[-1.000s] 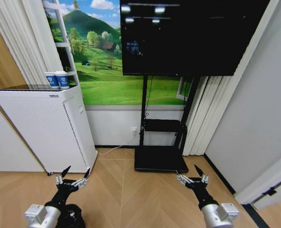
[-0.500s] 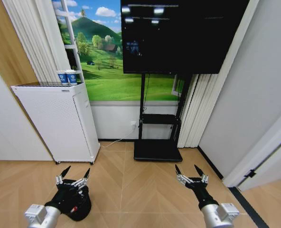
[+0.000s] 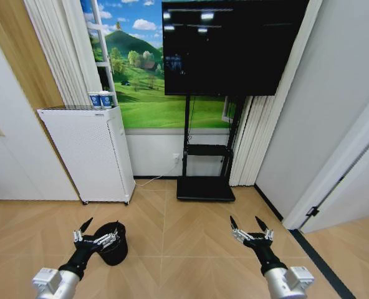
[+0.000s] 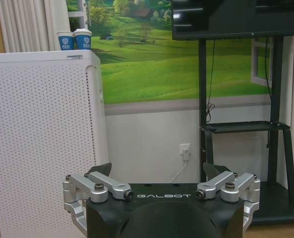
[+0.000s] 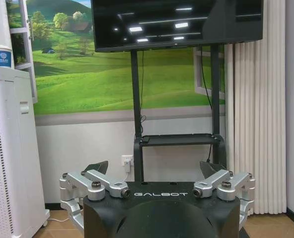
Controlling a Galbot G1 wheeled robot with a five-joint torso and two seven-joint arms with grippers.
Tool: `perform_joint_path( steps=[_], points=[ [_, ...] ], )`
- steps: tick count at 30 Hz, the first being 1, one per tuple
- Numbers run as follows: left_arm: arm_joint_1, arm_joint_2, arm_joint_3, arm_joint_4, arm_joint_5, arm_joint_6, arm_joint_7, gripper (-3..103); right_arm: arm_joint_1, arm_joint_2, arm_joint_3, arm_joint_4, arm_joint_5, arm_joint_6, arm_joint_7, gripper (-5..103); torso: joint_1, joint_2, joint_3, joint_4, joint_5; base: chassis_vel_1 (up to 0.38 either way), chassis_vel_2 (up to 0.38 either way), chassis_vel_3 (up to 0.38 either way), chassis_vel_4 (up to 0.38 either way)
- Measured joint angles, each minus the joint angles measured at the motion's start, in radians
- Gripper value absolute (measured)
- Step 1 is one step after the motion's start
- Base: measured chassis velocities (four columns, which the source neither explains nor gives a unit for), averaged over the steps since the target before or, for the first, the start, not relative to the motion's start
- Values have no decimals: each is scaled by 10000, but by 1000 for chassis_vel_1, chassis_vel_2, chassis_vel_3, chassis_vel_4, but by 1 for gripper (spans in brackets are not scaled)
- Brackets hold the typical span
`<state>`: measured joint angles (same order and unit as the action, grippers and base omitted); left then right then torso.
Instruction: Pick up the trash bin and place the garbage on the floor into it.
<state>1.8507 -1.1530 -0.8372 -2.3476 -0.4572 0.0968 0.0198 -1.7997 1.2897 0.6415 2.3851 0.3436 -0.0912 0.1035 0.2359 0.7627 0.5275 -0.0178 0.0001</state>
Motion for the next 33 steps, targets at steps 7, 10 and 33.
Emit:
perform_joint_path(
  steps=[7, 10, 33],
  points=[
    [0, 1, 0, 0, 0, 1, -2, 100, -3, 0, -2, 0, 0, 0, -1, 100, -4, 1, -4, -3, -3, 258, 202, -238, -212],
    [0, 1, -2, 0, 0, 1, -11, 100, -6, 1, -4, 1, 0, 0, -2, 100, -4, 0, -5, -1, -2, 186, 190, -187, -169],
    [1, 1, 0, -1, 0, 2, -7, 100, -5, 0, 0, 1, 0, 0, -1, 100, -8, -4, -7, -2, -3, 30, -29, -31, 27]
  ],
)
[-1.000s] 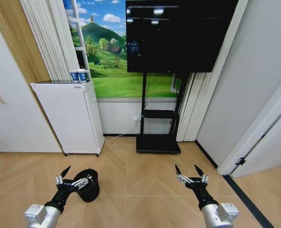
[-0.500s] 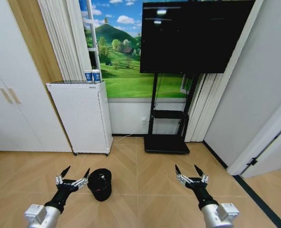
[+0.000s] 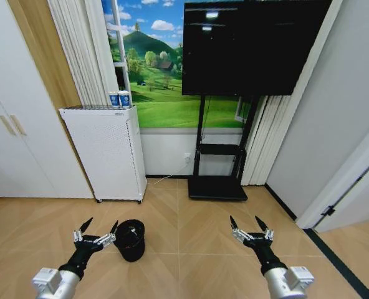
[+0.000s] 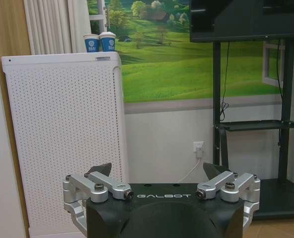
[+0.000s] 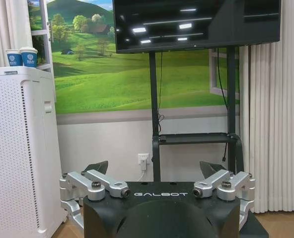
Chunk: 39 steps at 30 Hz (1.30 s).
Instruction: Pick up the trash bin and place the garbage on the floor into it.
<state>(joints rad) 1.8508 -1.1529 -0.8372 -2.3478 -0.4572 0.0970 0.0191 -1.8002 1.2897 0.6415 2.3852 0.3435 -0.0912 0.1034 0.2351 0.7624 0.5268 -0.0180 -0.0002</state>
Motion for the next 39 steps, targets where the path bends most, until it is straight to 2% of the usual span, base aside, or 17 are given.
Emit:
perform_joint_path(
  steps=[14, 22, 26, 28, 32, 33, 37, 39],
  points=[
    [0, 0, -1, -1, 0, 1, 6, 100, 0, 0, 0, -1, 0, 0, 0, 100, -3, -1, -2, 1, 3, 238, -247, -241, 251],
    [0, 0, -1, -2, 0, 1, 4, 100, -2, 0, 0, 0, 0, 0, 0, 100, -4, -1, -3, 2, -3, 362, -358, -351, 350],
    [0, 0, -1, -3, 0, 1, 6, 100, -2, 0, -1, 0, 0, 0, 0, 100, -5, 0, -3, 1, 10, 384, -353, -374, 364],
    [0, 0, -1, -2, -1, 1, 5, 100, -3, 0, 0, 0, 0, 0, 0, 100, -4, 0, -2, 0, -4, 361, -376, -360, 348],
    [0, 0, 0, -2, 0, 2, 7, 100, -2, 0, -2, 0, 0, 0, 0, 100, -5, 0, -2, 1, 10, 344, -351, -347, 348],
    [0, -1, 1, 0, -1, 2, 4, 100, -1, 0, 0, 0, 0, 0, 0, 100, -3, -1, -2, 2, -8, 362, -332, -317, 358],
    [1, -1, 0, -1, 0, 1, 6, 100, -10, 0, 0, 0, 0, 0, 0, 100, -8, 3, -5, 0, 7, 329, -317, -325, 327],
    [2, -1, 0, 1, 0, 1, 6, 100, -9, 0, -1, 0, 0, -1, 0, 100, -8, 2, -6, 5, -2, 246, -210, -276, 294]
  ],
)
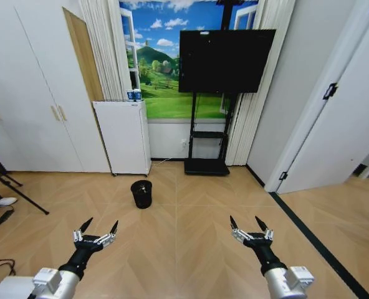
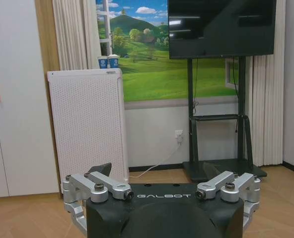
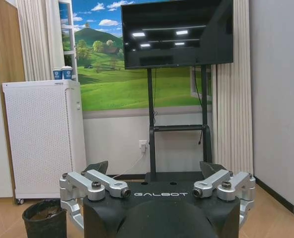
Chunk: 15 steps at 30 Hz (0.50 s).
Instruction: Pick up the trash bin and place the garbage on the floor into it.
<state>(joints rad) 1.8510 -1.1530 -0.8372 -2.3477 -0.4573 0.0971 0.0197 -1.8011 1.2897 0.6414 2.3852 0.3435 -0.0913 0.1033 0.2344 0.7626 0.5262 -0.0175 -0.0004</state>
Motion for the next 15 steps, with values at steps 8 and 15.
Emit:
perform_joint_path(
  steps=[8, 15],
  points=[
    [-1, 0, 0, -1, 0, 0, -1, 100, -3, 0, 0, 0, 0, 1, 1, 100, 0, -1, 3, -10, 4, 19, -55, -116, 53],
    [-3, 1, 0, -1, 0, 0, -1, 100, 14, 0, 0, 0, 0, 0, 1, 100, 13, -8, 8, -2, 4, -39, 56, 61, -44]
  ],
)
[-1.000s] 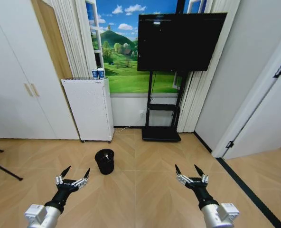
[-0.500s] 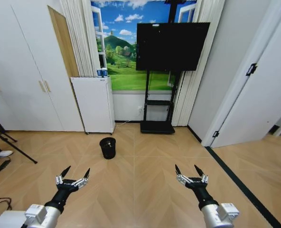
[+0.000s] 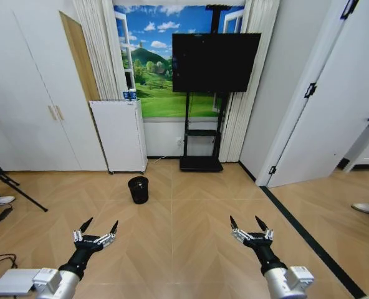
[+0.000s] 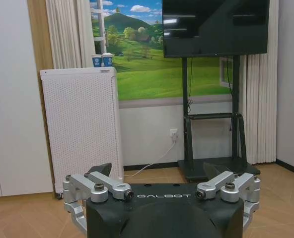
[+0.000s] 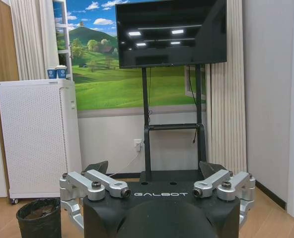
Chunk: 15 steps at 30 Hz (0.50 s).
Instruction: Pick up the trash bin and place the garbage on the floor into it.
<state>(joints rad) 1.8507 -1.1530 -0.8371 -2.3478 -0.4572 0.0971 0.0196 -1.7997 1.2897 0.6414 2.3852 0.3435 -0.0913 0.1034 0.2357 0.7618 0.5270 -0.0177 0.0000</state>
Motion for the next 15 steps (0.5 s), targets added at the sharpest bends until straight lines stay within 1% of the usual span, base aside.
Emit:
perform_joint_path(
  steps=[4, 15],
  points=[
    [0, 0, 0, 0, 0, 0, 0, 100, -2, 0, 0, 0, 0, 0, 0, 100, -3, 1, -2, -4, -1, 0, 0, 0, 0],
    [0, 0, 0, 0, 0, -1, 0, 100, -7, 0, 0, 0, 0, 0, 0, 100, -9, 5, -5, -2, 0, -9, 11, 9, -6]
  ],
)
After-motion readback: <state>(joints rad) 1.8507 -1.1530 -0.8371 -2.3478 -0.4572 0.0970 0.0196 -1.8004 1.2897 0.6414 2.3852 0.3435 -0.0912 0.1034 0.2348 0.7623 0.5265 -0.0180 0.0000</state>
